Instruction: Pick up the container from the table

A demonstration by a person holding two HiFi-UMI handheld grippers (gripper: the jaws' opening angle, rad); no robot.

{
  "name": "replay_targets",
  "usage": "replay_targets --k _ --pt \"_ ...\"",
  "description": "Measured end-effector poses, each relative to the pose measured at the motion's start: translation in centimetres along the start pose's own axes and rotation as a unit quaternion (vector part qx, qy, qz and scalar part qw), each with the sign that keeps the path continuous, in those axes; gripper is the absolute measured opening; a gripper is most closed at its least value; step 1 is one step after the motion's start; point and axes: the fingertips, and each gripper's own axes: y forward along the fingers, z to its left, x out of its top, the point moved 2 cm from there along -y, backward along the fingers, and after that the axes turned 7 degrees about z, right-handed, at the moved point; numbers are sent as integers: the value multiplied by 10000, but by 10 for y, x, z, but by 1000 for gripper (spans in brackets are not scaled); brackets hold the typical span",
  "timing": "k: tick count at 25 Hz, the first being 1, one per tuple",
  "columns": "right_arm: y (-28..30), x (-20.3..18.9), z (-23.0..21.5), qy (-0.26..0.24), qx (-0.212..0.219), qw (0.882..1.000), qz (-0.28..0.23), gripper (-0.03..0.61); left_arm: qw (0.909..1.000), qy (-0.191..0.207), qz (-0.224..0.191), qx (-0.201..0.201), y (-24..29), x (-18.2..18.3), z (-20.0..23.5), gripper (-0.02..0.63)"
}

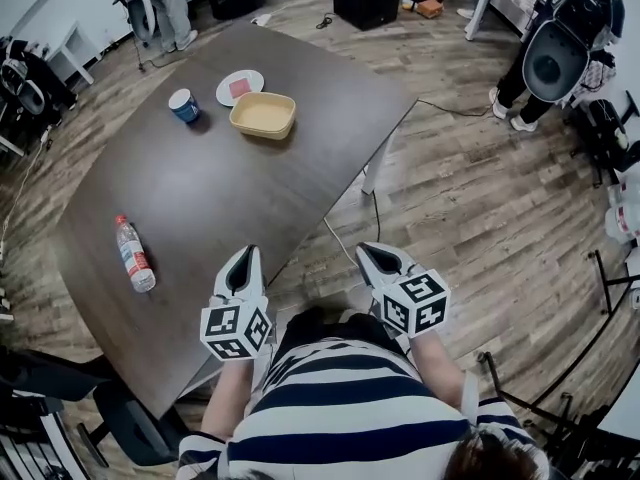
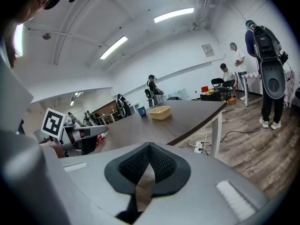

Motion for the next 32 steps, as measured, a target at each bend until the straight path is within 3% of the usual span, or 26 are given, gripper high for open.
replay_targets --k 16,25,32 --pt "28 35 -26 -423 202 9989 93 -2 9993 281 101 206 54 31 -4 0" --pt "63 70 -48 -636 143 9975 260 -2 9996 31 119 262 111 56 19 0" --pt "99 101 -60 -726 337 9962 342 -2 9997 -41 119 228 153 78 34 0"
